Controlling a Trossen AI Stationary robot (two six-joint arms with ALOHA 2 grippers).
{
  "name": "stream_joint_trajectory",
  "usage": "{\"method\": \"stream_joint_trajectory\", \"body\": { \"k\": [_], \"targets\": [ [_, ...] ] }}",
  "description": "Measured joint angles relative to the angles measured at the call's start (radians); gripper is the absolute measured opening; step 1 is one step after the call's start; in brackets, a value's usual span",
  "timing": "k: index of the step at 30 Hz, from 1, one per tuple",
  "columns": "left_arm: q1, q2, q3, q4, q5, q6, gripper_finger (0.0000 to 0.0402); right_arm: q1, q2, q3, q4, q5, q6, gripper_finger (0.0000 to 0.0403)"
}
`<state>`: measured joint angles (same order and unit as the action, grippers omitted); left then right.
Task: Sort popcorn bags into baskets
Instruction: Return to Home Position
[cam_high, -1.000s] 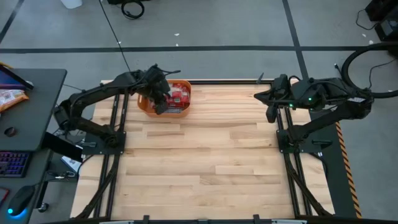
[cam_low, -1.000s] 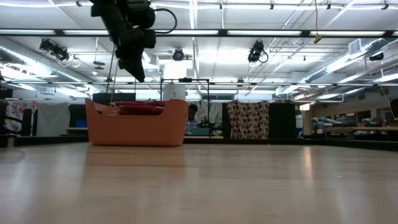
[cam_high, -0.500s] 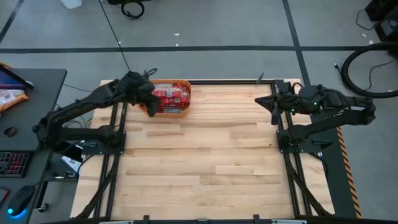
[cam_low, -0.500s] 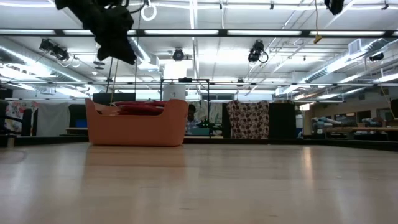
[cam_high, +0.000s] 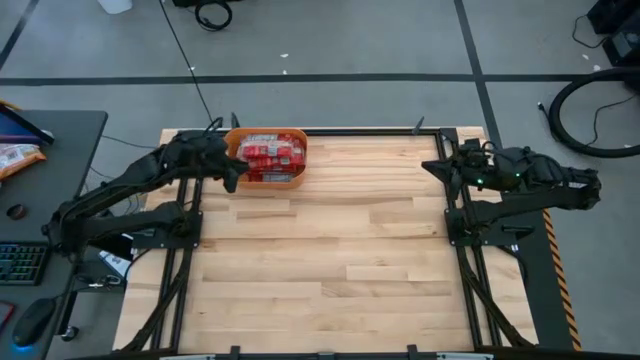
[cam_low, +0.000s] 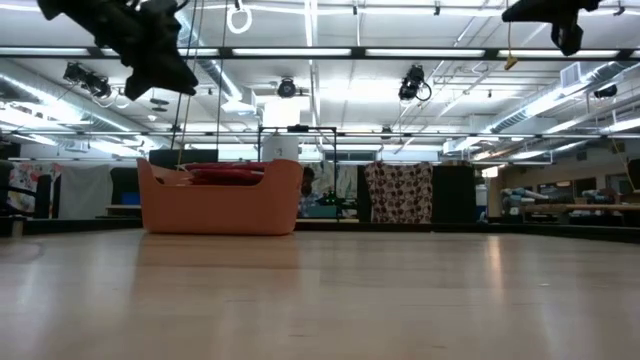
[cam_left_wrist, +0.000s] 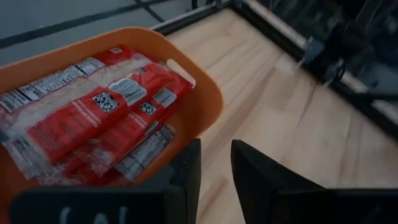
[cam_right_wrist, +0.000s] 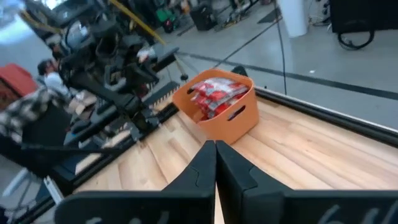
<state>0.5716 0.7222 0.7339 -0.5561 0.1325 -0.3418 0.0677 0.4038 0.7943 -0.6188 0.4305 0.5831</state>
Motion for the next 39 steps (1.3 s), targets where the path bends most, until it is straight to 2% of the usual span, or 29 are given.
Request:
{"method": "stream_joint_trajectory", "body": {
  "k": [8, 21, 27, 35, 39],
  "targets": [
    [0.000, -0.151, -0.141, 0.157, -0.008, -0.141, 0.0093, 0.000, -0.155, -0.102, 0.020, 0.066, 0.075, 0.0013],
    [0.000, -0.337, -0.427, 0.500, -0.005, -0.403, 0.0093, 0.000, -0.336, -0.333, 0.234, 0.074, 0.136, 0.0010],
    [-0.005, -0.407, -0.536, 0.554, 0.002, -0.496, 0.0093, 0.000, -0.401, -0.418, 0.252, 0.074, 0.197, 0.0010],
    [-0.074, -0.457, -0.637, 0.555, 0.000, -0.572, 0.0093, 0.000, -0.401, -0.491, 0.301, 0.083, 0.233, 0.0011],
    [-0.109, -0.461, -0.668, 0.564, -0.037, -0.579, 0.0093, 0.000, -0.401, -0.535, 0.360, 0.082, 0.232, 0.0011]
  ]
}}
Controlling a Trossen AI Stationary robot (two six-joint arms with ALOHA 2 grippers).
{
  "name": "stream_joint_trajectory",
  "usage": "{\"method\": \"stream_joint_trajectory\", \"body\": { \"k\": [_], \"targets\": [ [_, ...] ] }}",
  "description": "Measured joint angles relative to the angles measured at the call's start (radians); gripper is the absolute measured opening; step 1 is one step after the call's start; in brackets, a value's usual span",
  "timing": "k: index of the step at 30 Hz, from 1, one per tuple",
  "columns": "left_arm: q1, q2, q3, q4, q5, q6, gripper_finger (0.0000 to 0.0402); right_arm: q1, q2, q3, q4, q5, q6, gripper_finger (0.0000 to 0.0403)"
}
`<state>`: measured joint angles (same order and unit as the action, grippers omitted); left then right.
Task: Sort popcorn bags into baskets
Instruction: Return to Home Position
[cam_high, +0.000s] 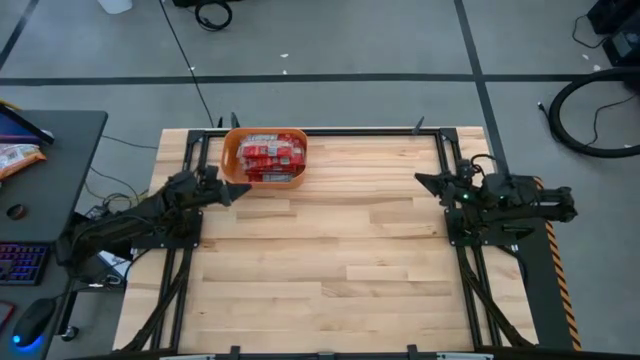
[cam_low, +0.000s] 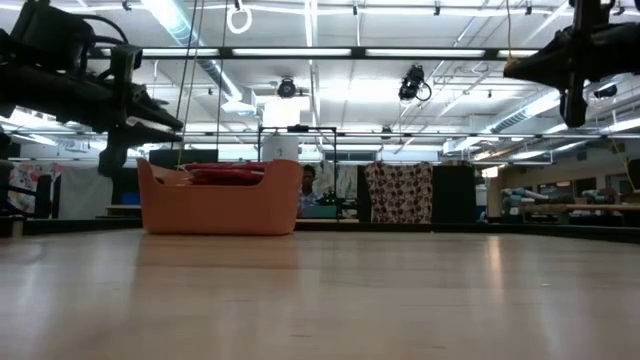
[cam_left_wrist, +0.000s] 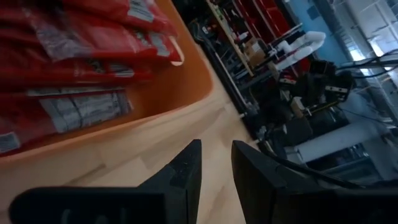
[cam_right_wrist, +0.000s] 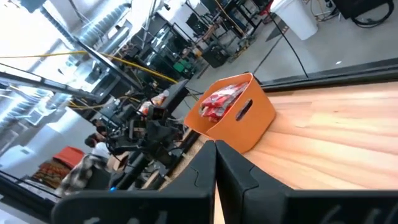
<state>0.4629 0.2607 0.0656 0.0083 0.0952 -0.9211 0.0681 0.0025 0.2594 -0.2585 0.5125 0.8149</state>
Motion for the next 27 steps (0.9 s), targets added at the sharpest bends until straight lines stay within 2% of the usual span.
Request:
{"method": "stream_joint_trajectory", "body": {
  "k": [5, 12, 15, 18, 20, 23, 25, 27],
  "targets": [
    [-0.026, 0.000, -0.021, 0.006, -0.054, 0.000, 0.0093, 0.000, 0.000, -0.078, 0.065, 0.000, 0.036, 0.0011],
    [-0.052, 0.001, -0.048, 0.006, -0.079, -0.018, 0.0093, 0.000, 0.001, -0.194, 0.135, 0.022, 0.157, 0.0012],
    [-0.053, 0.001, -0.052, 0.009, -0.089, -0.010, 0.0093, 0.000, 0.021, -0.196, 0.170, 0.030, 0.134, 0.0016],
    [-0.053, 0.001, -0.052, 0.008, -0.088, 0.090, 0.0093, 0.000, 0.024, -0.197, 0.167, 0.024, 0.079, 0.0017],
    [-0.053, 0.001, -0.053, 0.007, -0.088, 0.168, 0.0093, 0.000, 0.024, -0.197, 0.165, 0.006, 0.018, 0.0016],
    [-0.053, 0.001, -0.053, 0.004, -0.090, 0.313, 0.0094, 0.000, 0.024, -0.197, 0.146, -0.024, -0.164, 0.0015],
    [-0.053, 0.001, -0.053, 0.002, -0.104, 0.486, 0.0094, 0.000, 0.024, -0.197, 0.142, -0.036, -0.373, 0.0015],
    [-0.053, 0.001, -0.053, 0.001, -0.107, 0.681, 0.0094, 0.000, 0.025, -0.197, 0.142, -0.037, -0.655, 0.0016]
  ]
}}
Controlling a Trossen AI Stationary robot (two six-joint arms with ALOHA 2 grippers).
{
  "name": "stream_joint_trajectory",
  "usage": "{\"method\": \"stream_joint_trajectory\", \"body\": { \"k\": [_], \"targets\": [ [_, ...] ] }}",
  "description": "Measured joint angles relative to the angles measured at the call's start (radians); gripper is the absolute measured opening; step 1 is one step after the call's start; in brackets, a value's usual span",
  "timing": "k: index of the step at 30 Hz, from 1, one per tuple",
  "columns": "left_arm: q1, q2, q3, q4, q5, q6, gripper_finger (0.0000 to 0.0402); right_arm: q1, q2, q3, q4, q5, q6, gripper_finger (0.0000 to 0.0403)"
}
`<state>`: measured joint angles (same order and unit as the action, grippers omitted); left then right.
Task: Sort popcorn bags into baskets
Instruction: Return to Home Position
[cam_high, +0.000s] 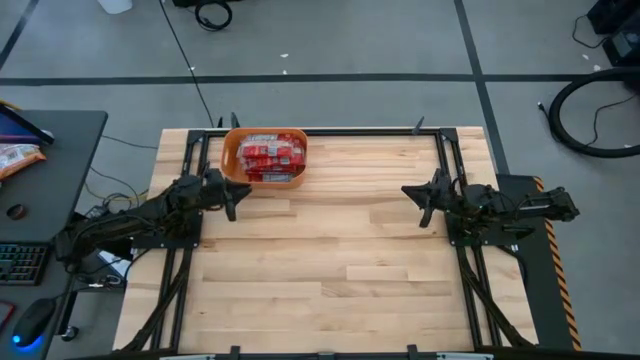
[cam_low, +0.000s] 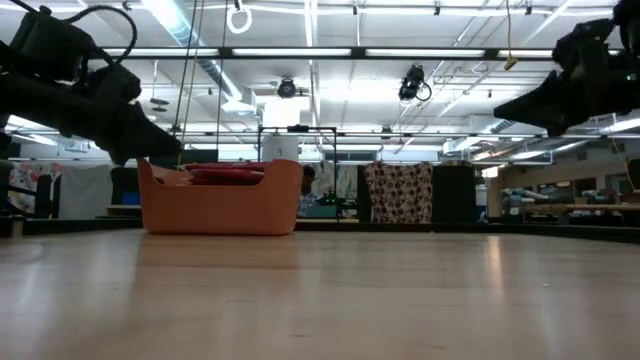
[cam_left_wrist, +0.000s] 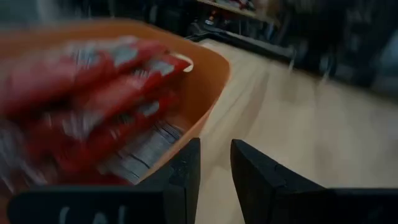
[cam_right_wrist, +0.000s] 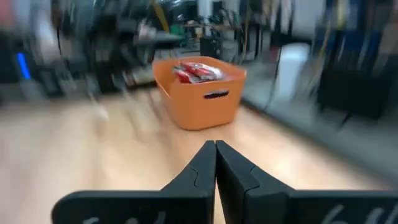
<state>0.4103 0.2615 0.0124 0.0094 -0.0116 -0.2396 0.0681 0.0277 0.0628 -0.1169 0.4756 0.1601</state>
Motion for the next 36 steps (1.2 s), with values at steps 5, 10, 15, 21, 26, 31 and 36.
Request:
{"method": "stream_joint_trajectory", "body": {
  "k": [5, 10, 15, 21, 26, 31, 36],
  "targets": [
    [0.000, 0.000, -0.003, 0.020, 0.001, 0.327, 0.0094, 0.000, 0.000, 0.000, 0.002, -0.001, -0.537, 0.0017],
    [0.000, 0.000, -0.003, 0.051, 0.004, 0.381, 0.0094, 0.000, 0.004, -0.001, 0.066, 0.068, -0.595, 0.0015],
    [0.001, 0.000, -0.003, 0.056, -0.001, 0.580, 0.0094, -0.001, 0.003, 0.002, 0.224, 0.246, -0.505, 0.0014],
    [0.001, 0.000, -0.003, 0.061, -0.002, 0.651, 0.0094, -0.001, 0.003, 0.002, 0.293, 0.255, -0.520, 0.0016],
    [0.000, -0.001, -0.003, 0.168, -0.003, 0.092, 0.0094, -0.001, 0.003, 0.002, 0.297, 0.256, -0.522, 0.0016],
    [0.000, 0.000, -0.003, 0.225, -0.002, -0.370, 0.0094, -0.001, 0.003, 0.002, 0.298, 0.256, -0.522, 0.0016],
    [0.000, 0.000, -0.003, 0.221, -0.001, -0.486, 0.0094, -0.001, 0.003, 0.001, 0.298, 0.256, -0.522, 0.0016]
  ]
}}
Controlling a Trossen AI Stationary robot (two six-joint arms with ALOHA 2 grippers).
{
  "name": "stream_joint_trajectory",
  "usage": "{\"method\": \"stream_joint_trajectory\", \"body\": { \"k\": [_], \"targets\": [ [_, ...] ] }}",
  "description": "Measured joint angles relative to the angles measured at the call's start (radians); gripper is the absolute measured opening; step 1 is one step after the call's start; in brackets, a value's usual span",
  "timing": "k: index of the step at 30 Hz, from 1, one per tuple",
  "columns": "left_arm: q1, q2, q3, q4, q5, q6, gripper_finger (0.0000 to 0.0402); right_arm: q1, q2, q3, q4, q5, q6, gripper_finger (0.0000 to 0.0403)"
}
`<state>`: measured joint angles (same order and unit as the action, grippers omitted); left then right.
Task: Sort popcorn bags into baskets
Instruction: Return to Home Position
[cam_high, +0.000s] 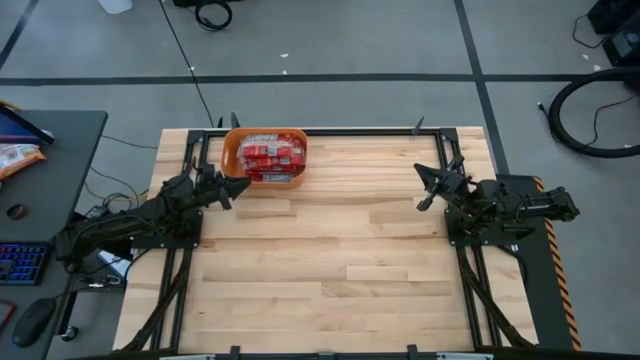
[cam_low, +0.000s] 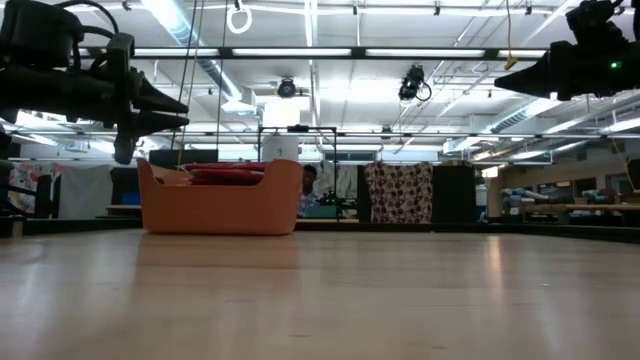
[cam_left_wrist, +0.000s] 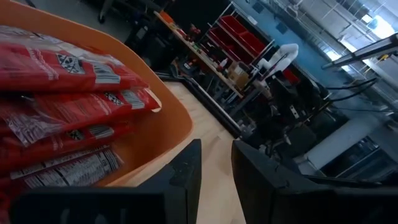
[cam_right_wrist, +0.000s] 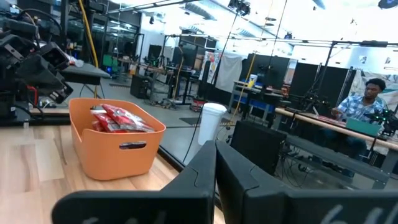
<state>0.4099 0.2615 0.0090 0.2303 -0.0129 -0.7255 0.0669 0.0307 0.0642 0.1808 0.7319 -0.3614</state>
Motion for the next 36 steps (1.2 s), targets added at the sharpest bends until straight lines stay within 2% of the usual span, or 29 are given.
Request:
{"method": "stream_joint_trajectory", "body": {
  "k": [11, 18, 28, 36],
  "targets": [
    [0.000, 0.000, 0.000, -0.019, -0.001, 0.012, 0.0094, 0.000, 0.000, -0.001, -0.001, 0.000, 0.000, 0.0016],
    [0.000, 0.000, 0.001, -0.206, -0.003, 0.015, 0.0094, 0.000, 0.000, -0.001, -0.011, 0.000, 0.000, 0.0016],
    [0.000, 0.007, 0.001, -0.179, 0.003, 0.015, 0.0094, 0.000, 0.000, -0.001, -0.290, 0.000, 0.000, 0.0016],
    [0.000, -0.029, 0.001, -0.177, 0.003, 0.013, 0.0094, 0.000, 0.017, -0.001, -0.295, 0.000, 0.000, 0.0016]
  ]
}}
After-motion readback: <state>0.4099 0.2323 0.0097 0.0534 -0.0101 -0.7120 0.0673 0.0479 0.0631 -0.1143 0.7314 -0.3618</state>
